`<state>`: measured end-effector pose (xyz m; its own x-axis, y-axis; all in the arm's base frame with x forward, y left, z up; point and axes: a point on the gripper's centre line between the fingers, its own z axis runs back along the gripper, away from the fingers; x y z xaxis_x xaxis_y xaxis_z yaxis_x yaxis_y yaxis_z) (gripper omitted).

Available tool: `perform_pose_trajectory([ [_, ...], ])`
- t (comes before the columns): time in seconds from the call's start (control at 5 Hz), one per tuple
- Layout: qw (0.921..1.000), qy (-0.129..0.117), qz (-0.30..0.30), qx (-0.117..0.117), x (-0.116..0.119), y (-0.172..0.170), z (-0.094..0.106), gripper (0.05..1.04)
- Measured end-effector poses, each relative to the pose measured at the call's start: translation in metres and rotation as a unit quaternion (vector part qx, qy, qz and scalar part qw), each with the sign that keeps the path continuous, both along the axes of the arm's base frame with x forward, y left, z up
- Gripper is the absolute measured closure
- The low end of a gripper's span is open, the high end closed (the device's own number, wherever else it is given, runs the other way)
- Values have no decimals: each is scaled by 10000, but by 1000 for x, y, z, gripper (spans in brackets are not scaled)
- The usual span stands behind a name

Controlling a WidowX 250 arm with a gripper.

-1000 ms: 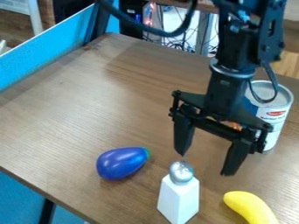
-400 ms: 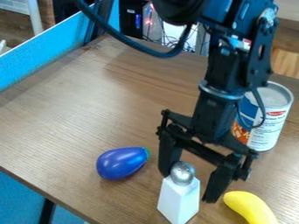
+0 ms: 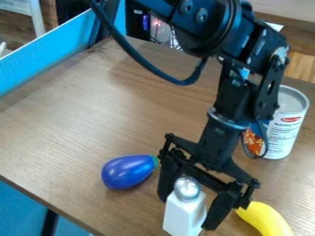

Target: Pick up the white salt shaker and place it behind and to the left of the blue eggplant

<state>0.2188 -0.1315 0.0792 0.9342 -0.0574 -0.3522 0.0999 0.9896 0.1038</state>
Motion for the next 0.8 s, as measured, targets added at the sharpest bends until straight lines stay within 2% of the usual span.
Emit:
perform_pose_trajectory([
  [0.2, 9999, 9, 159, 5, -2, 6, -4, 376],
  [0.4, 9985, -292, 294, -353, -4, 8, 20, 402],
  [0.6, 9917, -719, 722, -781, -4, 29, 49, 402],
  [0.8, 9858, -963, 1047, -893, 9, 57, 61, 402],
])
